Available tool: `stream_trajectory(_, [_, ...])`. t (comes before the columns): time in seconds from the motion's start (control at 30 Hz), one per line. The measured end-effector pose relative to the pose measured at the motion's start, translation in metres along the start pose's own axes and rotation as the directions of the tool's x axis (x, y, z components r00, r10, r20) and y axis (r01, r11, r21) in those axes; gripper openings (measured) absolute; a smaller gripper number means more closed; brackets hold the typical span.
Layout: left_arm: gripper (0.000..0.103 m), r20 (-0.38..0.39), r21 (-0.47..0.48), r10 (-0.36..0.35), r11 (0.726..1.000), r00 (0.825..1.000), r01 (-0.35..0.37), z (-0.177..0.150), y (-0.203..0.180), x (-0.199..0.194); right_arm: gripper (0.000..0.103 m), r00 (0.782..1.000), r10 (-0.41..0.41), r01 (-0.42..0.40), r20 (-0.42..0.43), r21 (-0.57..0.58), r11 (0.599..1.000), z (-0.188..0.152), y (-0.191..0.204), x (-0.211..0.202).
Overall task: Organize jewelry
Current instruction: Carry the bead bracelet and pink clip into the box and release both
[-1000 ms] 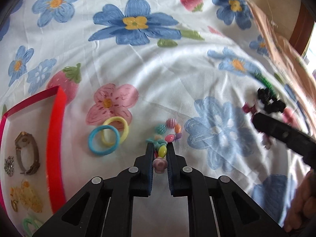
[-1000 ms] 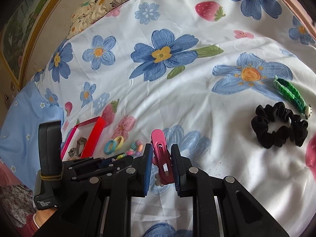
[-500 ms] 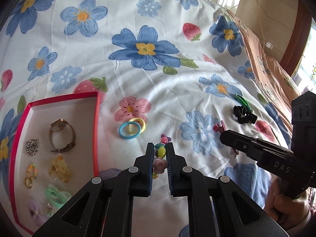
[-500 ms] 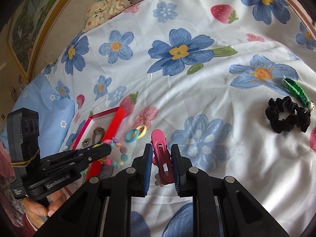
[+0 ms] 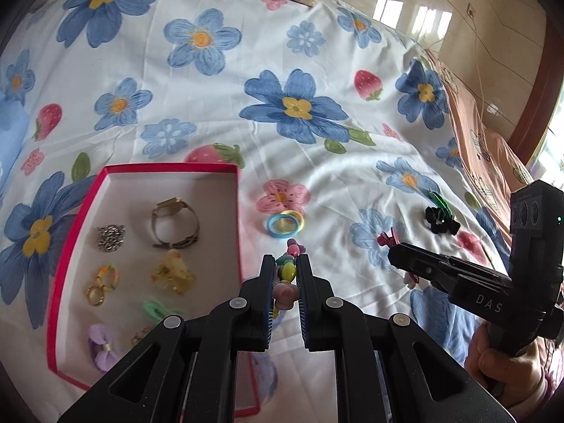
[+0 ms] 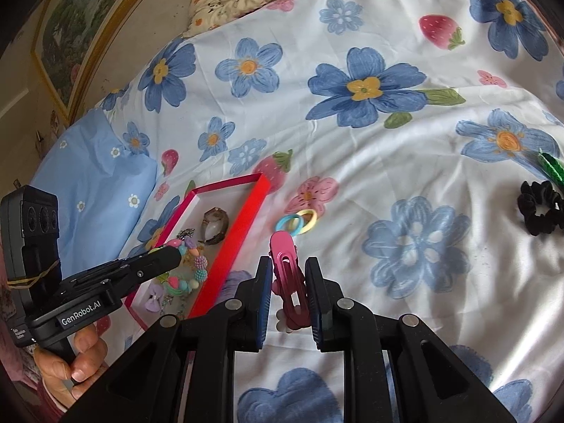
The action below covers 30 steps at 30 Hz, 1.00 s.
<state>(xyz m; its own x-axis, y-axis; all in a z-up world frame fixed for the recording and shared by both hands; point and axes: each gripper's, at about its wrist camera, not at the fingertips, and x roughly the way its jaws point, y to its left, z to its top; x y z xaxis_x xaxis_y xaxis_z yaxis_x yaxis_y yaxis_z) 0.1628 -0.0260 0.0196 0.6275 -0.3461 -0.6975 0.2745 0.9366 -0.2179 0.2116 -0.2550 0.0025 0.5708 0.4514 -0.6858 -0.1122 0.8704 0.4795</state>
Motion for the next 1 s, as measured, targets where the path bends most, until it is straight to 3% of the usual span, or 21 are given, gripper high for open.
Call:
stream_trajectory(0.6, [0.011,0.045,-0.108,0.077,0.992,0.996,-0.072,-0.006,0.067,-0.041,0.019,0.995,0.079,-0.084,-0.058,-0.095,0.992,0.009,0.064,0.041])
stream_trajectory(1.0, [0.011,0.045,-0.153,0.127,0.981,0.991,-0.119,0.002,0.099,-0.039,0.019,0.99,0.107,-0.12,-0.095,-0.131,0.984,0.016,0.093,0.074])
